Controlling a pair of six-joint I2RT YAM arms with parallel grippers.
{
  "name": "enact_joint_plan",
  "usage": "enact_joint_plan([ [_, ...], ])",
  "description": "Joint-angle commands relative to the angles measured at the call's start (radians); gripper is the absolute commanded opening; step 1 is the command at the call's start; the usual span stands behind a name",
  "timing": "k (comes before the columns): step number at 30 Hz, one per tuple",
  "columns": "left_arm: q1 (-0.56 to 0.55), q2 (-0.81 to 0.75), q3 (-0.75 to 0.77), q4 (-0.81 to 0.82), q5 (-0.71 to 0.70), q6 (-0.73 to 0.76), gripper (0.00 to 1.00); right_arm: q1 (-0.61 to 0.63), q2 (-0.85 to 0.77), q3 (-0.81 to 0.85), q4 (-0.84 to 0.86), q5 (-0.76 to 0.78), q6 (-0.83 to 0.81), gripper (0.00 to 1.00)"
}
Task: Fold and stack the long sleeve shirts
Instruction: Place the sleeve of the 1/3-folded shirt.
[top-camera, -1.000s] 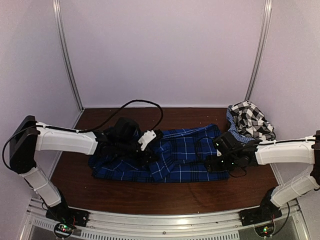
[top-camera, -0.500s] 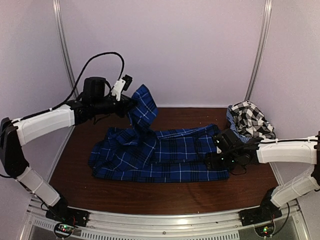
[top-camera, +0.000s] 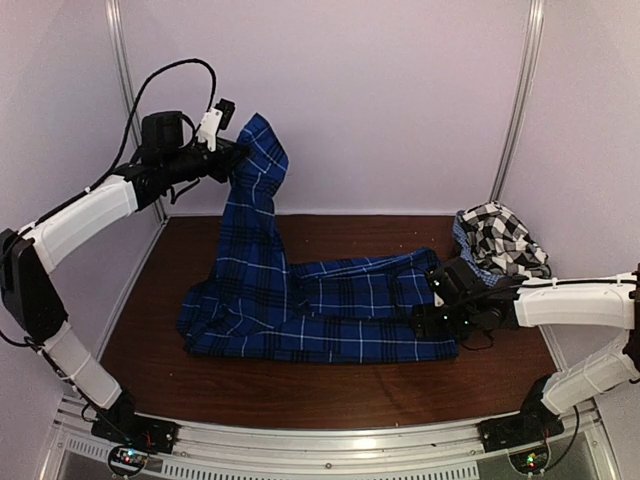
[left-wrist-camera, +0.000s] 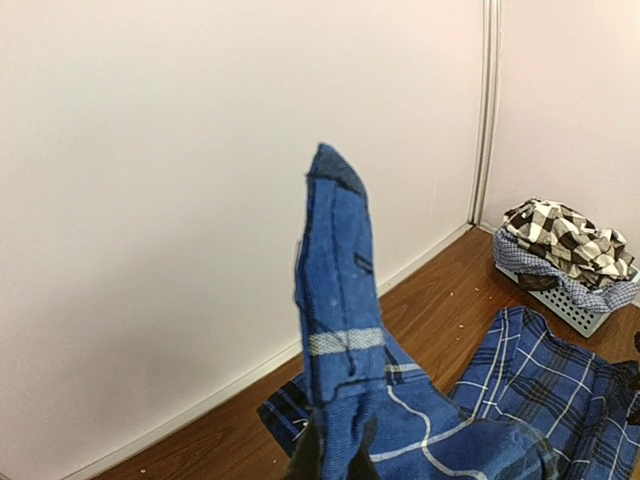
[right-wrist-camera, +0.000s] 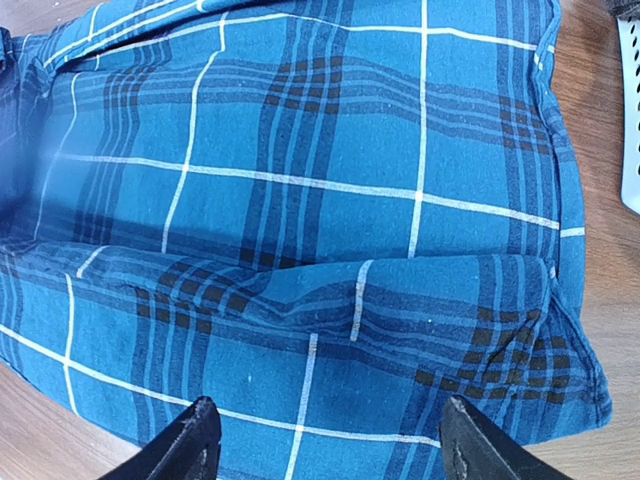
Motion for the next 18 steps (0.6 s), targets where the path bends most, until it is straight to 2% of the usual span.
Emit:
enact_joint_plan([
  [1, 0.01, 0.081, 0.069, -0.005, 0.087, 0.087, 0.05, -0.005, -0.004, -0.02, 0.011, 0.019, -0.009, 0.76],
  [6, 0.009, 0.161, 0.121, -0.016, 0.283, 0.13, 0.08, -0.005, 0.0, -0.017, 0.012, 0.015, -0.009, 0.77],
  [10, 0.005, 0.166, 0.043, 0.025, 0.419, 0.166, 0.09, -0.005, 0.005, -0.019, 0.017, 0.012, -0.009, 0.77],
  [18, -0.019, 0.116, -0.15, 0.077, 0.53, 0.278, 0.09, -0.005, 0.034, -0.005, 0.027, -0.001, -0.015, 0.77],
])
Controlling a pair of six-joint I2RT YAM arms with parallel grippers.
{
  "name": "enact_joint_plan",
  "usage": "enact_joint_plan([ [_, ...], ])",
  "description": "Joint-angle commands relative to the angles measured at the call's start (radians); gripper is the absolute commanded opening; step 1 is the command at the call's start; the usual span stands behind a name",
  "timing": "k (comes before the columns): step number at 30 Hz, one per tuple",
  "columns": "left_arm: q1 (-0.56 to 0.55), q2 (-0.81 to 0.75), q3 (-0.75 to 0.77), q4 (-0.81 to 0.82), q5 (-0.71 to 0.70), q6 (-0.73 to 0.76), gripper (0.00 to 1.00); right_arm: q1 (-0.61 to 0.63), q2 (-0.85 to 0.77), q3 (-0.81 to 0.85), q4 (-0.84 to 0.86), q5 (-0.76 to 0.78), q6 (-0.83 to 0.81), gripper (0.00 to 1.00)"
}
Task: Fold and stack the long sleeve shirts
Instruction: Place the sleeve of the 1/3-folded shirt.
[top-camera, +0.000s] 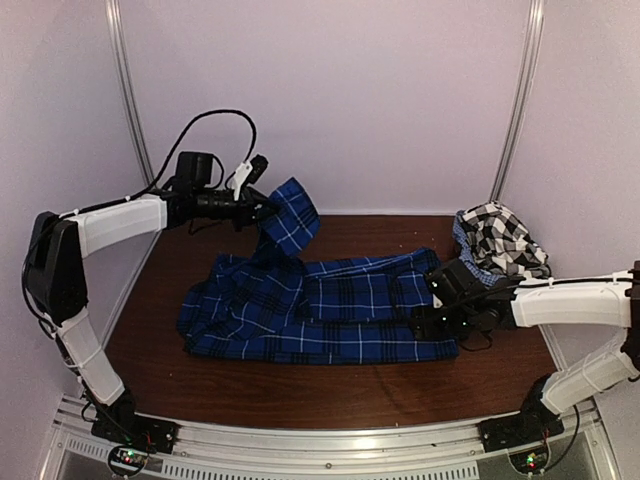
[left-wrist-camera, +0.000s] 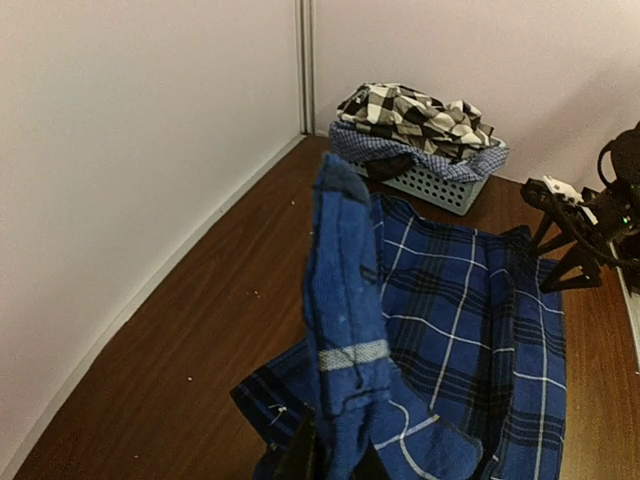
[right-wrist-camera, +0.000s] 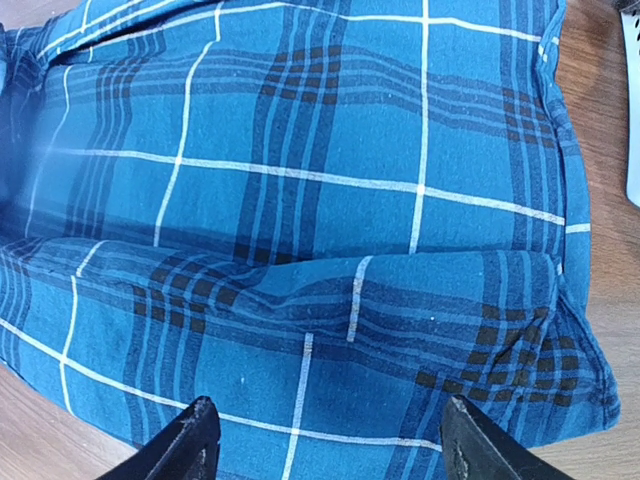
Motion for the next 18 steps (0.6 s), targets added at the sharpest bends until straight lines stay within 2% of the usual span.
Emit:
enact_joint_plan([
  [1, -0.025, -0.061, -0.062, 0.068, 0.119, 0.09, 0.09, -0.004, 0.021, 0.002, 0.019, -0.002, -0.015, 0.77],
  [9, -0.076, -0.117, -0.165, 0.068, 0.128, 0.115, 0.07, -0.005, 0.016, 0.002, 0.019, -0.011, -0.012, 0.77],
  [14, -0.165, -0.188, -0.315, 0.189, 0.025, 0.073, 0.03, -0.003, 0.004, 0.02, 0.037, -0.059, -0.022, 0.77],
  [18, -0.247, -0.274, -0.483, 0.359, -0.125, 0.006, 0.01, -0.003, -0.032, 0.026, 0.051, -0.086, -0.017, 0.78],
])
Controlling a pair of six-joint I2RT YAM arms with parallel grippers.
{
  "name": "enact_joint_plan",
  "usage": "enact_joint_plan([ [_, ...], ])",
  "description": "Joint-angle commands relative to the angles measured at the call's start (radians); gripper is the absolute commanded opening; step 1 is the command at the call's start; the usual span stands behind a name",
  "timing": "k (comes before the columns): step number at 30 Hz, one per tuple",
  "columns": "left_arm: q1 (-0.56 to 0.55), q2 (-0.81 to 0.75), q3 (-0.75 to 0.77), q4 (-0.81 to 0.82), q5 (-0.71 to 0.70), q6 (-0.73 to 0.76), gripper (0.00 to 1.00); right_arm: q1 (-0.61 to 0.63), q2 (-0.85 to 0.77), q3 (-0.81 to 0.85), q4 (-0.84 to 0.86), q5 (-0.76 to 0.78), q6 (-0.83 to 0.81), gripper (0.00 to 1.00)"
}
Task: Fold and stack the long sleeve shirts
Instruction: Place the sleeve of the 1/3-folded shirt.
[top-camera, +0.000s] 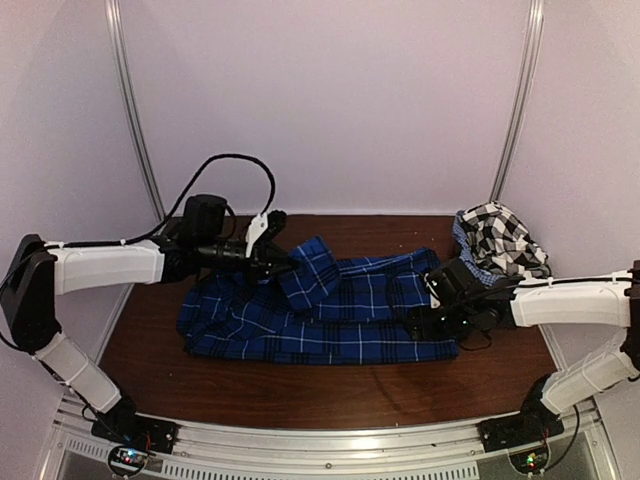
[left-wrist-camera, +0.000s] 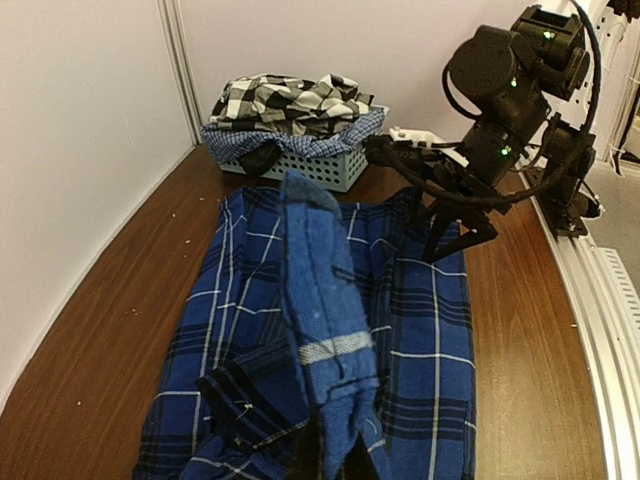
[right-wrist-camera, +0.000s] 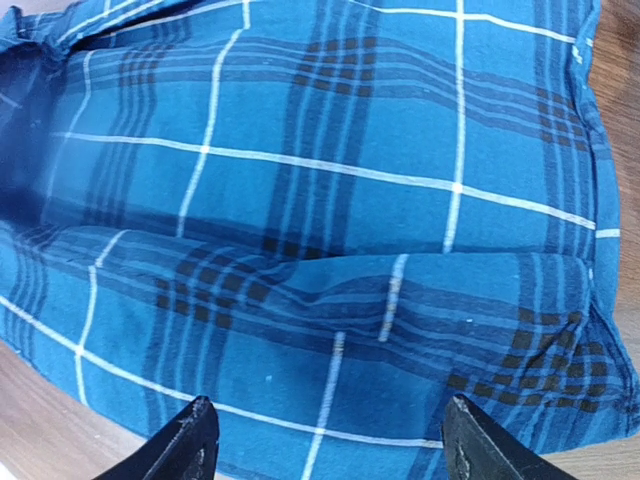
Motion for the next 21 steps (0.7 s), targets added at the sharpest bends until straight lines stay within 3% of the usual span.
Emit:
enact_joint_plan([
  [1, -0.087, -0.101, -0.163, 0.246, -0.189, -0.079, 0.01, -0.003, -0.053, 0.025, 0.03, -0.037, 0.002, 0.78],
  [6, -0.187, -0.173, -0.374, 0.505, -0.482, -0.16, 0.0, -0.004, -0.044, 0.023, 0.05, -0.058, 0.019, 0.78],
  [10, -0.239, -0.183, -0.443, 0.633, -0.668, -0.198, 0.01, 0.001, -0.026, 0.028, 0.066, -0.093, 0.031, 0.78],
  [16, -0.242, -0.109, -0.355, 0.6, -0.801, -0.243, 0.0, 0.006, -0.028, 0.037, 0.078, -0.116, 0.048, 0.78],
  [21, -0.246, -0.044, -0.319, 0.689, -0.824, -0.219, 0.04, 0.008, -0.027, 0.025, 0.086, -0.112, 0.06, 0.79],
])
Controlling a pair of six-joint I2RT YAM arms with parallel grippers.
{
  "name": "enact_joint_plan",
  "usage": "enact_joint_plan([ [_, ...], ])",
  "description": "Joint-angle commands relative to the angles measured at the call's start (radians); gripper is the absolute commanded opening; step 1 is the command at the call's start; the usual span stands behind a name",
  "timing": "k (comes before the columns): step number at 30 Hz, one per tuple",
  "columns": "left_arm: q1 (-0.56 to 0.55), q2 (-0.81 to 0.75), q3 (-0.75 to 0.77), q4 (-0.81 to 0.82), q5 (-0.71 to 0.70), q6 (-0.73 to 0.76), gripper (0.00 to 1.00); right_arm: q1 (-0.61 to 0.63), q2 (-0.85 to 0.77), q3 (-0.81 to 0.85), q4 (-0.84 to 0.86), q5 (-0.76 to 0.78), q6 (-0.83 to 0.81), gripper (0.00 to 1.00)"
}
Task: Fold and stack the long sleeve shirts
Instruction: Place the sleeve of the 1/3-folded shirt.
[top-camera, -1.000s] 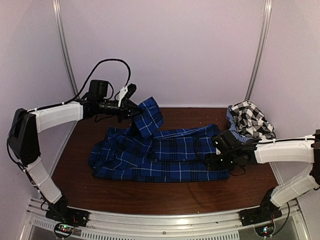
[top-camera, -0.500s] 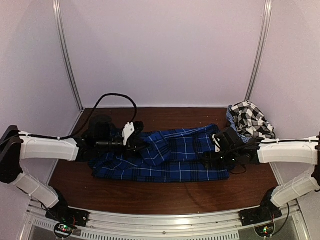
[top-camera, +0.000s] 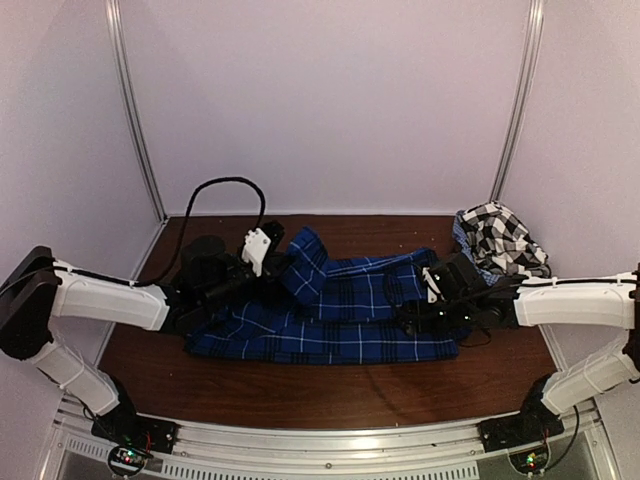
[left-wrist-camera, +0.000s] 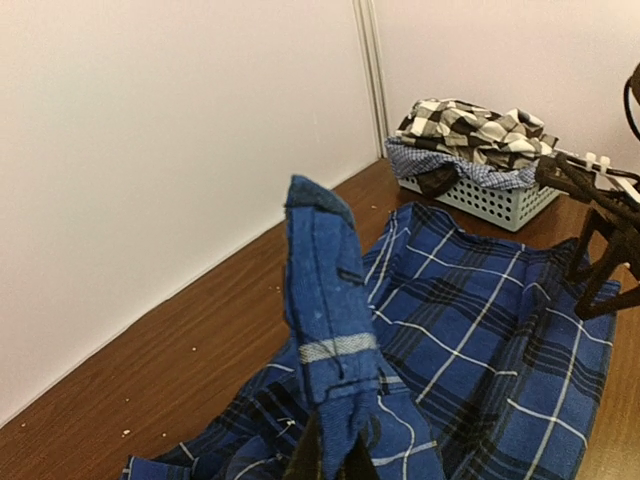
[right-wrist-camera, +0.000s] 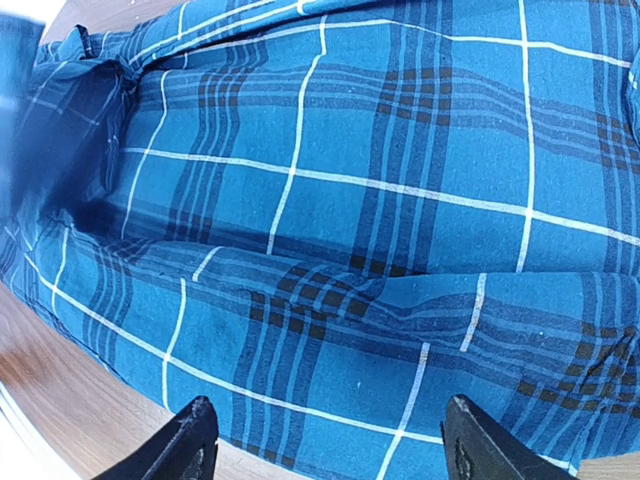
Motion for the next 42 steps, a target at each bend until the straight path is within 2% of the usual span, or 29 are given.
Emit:
enact_joint_plan([
  [1, -0.006, 0.063, 0.045, 0.15, -0.096, 0.007, 0.04, 0.006, 0.002, 0.016, 0.023, -0.001, 0.02, 0.78],
  [7, -0.016, 0.149, -0.021, 0.325, -0.094, 0.07, 0.08, 0.007, -0.004, 0.009, 0.017, 0.009, 0.026, 0.79],
  [19, -0.171, 0.181, -0.208, 0.435, -0.054, 0.133, 0.18, 0.008, 0.028, 0.01, 0.036, -0.001, 0.034, 0.79],
  [24, -0.214, 0.143, -0.25, 0.382, -0.03, 0.137, 0.28, 0.012, 0.031, 0.001, 0.047, -0.006, 0.042, 0.79],
  [31, -0.257, 0.12, -0.239, 0.212, 0.045, 0.117, 0.39, 0.032, 0.03, 0.008, 0.059, -0.012, 0.057, 0.79],
  [33, -0.266, 0.123, -0.219, 0.144, 0.044, 0.092, 0.41, 0.048, 0.031, 0.02, 0.066, -0.016, 0.072, 0.79],
  [42, -0.294, 0.158, -0.188, 0.091, 0.052, 0.066, 0.42, 0.135, 0.087, 0.0, 0.247, -0.077, 0.204, 0.79],
])
